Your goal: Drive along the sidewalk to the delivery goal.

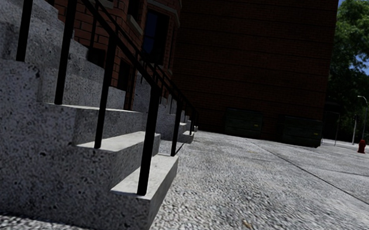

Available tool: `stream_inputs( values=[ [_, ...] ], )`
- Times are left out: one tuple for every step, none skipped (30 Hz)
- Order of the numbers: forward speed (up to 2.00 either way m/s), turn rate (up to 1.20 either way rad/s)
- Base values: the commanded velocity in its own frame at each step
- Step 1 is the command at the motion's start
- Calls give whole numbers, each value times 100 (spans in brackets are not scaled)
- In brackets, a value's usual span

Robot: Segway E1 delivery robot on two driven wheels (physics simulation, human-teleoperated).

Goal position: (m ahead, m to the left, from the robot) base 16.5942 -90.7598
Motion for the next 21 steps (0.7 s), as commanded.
stream_inputs(
  values=[
    [-44,-48],
    [-44,-48],
    [-44,-48],
    [-44,-48],
    [-44,-48],
    [-44,-48],
    [-44,-48],
    [-44,-48],
    [-44,-48],
    [-44,-48],
    [-44,-48],
    [-44,-48],
    [-44,-48],
    [-44,-48],
    [-44,-48],
    [-44,-48],
    [-44,-48],
    [-44,-48],
    [-43,-48],
    [-38,-48],
    [-34,-48]
  ],
)
